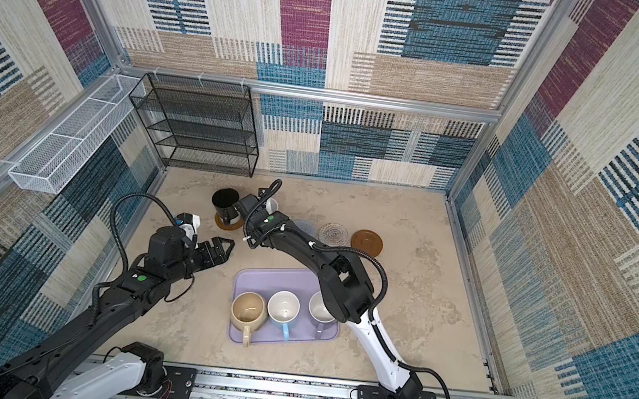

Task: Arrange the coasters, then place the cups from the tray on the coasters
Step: 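Lower the speckled mug onto the wicker coaster with the right gripper, then open and lift the right gripper while the left gripper moves toward the tray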

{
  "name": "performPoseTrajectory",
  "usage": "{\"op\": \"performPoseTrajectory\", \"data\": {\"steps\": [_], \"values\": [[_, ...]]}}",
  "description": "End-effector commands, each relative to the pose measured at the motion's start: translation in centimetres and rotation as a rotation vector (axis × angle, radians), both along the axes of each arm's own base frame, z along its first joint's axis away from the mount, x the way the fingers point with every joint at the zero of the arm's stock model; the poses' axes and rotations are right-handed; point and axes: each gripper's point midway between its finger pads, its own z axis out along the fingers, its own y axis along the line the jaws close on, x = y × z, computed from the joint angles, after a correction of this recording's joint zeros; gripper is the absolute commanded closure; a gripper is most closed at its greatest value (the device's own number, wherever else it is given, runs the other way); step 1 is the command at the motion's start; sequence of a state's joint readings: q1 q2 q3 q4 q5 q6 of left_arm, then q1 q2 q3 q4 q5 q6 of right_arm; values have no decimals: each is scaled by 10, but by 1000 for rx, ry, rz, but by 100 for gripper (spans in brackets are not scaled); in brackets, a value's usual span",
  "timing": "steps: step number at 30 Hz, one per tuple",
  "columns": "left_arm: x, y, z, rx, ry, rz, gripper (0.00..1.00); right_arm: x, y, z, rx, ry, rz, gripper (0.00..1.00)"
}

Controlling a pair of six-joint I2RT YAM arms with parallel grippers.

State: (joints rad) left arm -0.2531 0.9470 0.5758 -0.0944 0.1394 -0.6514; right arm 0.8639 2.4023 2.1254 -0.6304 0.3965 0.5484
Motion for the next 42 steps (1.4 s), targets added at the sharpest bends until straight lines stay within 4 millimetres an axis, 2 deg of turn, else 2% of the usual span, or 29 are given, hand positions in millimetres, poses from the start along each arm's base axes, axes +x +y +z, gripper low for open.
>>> {"op": "performPoseTrajectory", "data": {"steps": [1, 7, 10, 12, 15, 27, 32, 40, 42], "values": [[0, -2, 3, -14, -12, -10, 11, 1, 4, 2, 34, 1, -14, 98], [-1, -1, 4, -4, -13, -9, 11, -1, 13, 5, 79, 12, 9, 85], [-1, 0, 4, 4, -13, -5, 11, -1, 15, 6, 85, 16, 14, 71], [-1, 0, 4, 4, -14, -4, 11, -2, 17, 7, 93, 20, 21, 69], [-1, 0, 4, 2, -13, -7, 11, -3, 20, 9, 111, 25, 32, 61], [-5, 0, 5, 1, -14, -11, 11, -7, 28, 12, 159, 38, 63, 58], [-6, -3, 6, 1, -23, -33, 6, -7, 20, 18, 139, 23, 39, 38], [-9, -10, 11, -33, -32, -70, 3, -20, -3, 48, 179, -34, 21, 21], [-10, -16, 14, -52, -37, -100, 2, -25, -12, 57, 179, -51, 8, 1]]}}
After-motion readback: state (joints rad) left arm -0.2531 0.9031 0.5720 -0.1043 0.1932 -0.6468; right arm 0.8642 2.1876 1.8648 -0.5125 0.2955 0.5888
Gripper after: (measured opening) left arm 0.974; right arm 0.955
